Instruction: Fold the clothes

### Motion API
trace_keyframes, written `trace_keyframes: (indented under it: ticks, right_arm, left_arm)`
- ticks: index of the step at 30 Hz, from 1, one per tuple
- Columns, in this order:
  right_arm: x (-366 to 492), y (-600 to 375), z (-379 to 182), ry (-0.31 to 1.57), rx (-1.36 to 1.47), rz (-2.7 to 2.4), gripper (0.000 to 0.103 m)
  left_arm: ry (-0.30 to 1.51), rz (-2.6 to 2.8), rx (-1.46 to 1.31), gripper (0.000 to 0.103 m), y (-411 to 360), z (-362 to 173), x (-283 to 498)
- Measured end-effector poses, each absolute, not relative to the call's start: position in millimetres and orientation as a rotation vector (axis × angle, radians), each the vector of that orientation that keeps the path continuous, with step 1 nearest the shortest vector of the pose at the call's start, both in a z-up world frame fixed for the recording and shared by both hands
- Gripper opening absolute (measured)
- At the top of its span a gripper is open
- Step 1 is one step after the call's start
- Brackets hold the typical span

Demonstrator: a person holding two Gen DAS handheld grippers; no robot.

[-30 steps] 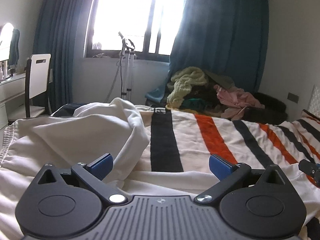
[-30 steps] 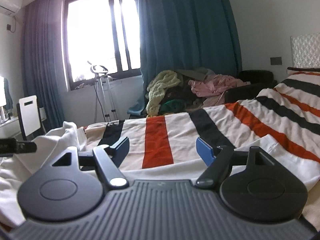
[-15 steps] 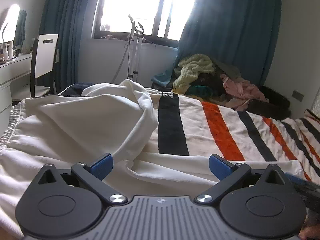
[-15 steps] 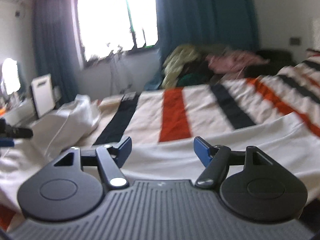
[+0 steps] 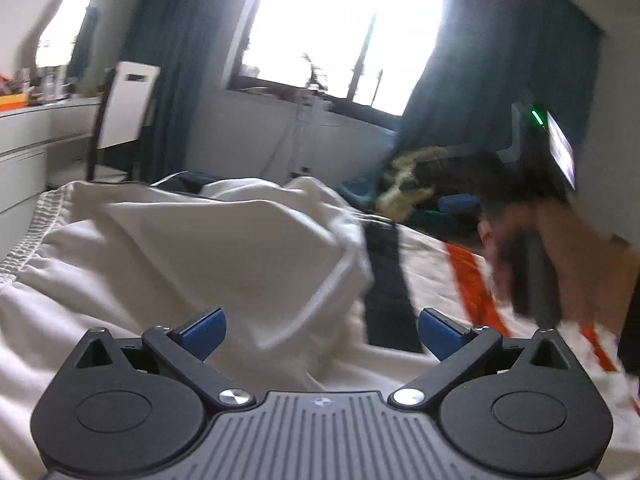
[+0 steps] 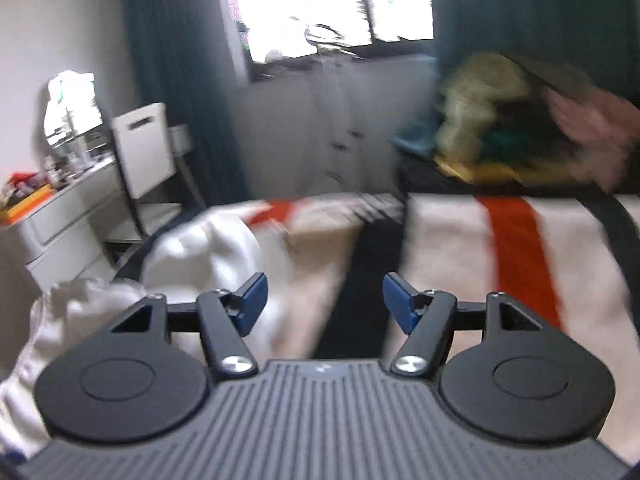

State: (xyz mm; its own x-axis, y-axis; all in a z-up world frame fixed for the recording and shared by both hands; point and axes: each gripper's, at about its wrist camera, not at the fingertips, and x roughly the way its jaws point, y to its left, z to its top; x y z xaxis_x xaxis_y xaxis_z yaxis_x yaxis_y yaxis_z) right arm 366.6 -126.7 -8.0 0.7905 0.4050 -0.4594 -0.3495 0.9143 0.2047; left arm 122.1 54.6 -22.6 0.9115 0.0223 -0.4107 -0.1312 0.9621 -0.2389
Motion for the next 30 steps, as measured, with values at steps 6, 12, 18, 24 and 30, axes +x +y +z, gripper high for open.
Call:
trace_keyframes:
  ticks: [6,12,18,24,30]
  right_arm:
    - [468.5,-26.1,-11.4,0.585,0.075,0.523,0.066]
    - [506.9,28.3,-57.4,0.699,-0.038,0.474,0.028]
    - [455.2,1.8,-43.2,0.508,0.020,0.495,0.008]
    - [370.0,-83.8,5.4,0.338,0.298,0.430,0.008]
    - [272.0,-188.8,9.0,0.234,0.523,0.244,0.007]
  left_arm:
    - [0.413,0.162,-0.395,0.103,79.4,-52.3,161.3]
    - [0.419,0.195,-0.429,0.103,92.1,-65.1,171.4]
    - [0.403,0.199,-0.439,0.103,94.4,-65.8,167.0]
    - [0.340,0.204,-0.437,0.103,91.6,-53.4,154.5]
    - [0.278,0.205,-0.403,0.103,84.8,-36.0,135.3]
